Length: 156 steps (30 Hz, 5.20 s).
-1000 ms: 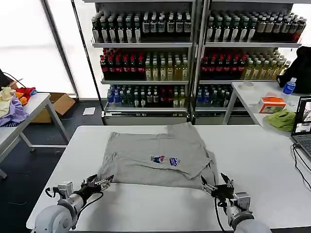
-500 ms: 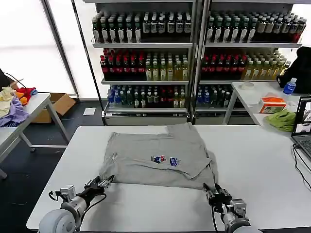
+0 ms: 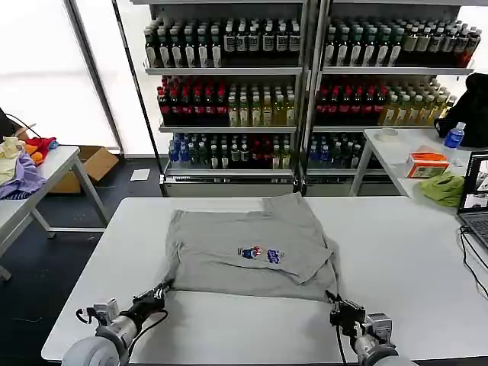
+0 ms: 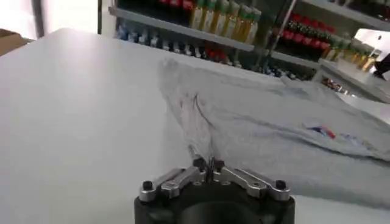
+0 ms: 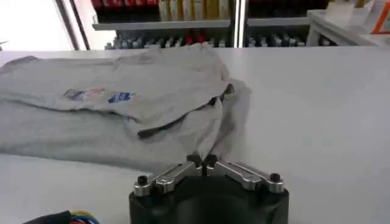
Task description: Fold and organize the clothes.
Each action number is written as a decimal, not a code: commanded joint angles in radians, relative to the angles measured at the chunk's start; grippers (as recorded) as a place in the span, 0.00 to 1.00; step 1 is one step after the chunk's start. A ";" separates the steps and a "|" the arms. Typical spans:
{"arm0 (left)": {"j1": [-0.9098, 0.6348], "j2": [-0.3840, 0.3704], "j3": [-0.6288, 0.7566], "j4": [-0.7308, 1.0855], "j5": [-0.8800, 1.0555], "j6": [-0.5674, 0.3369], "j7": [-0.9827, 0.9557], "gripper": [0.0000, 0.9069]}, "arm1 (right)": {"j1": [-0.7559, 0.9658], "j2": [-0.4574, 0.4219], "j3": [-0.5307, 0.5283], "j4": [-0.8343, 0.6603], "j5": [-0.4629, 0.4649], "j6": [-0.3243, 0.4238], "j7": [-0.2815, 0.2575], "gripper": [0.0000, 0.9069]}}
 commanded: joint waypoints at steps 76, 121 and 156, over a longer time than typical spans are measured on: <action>-0.608 0.162 0.271 0.525 0.094 0.044 0.208 1.00 | 1.084 0.143 -0.431 -1.056 0.016 0.019 -0.286 1.00; -0.434 0.217 0.143 0.284 -0.027 -0.007 0.149 0.03 | 0.875 0.026 -0.295 -0.587 0.381 0.028 -0.203 0.00; 0.211 0.200 -0.098 -0.149 0.092 -0.018 0.131 0.03 | 0.005 -0.098 0.073 -0.060 0.240 0.048 -0.218 0.00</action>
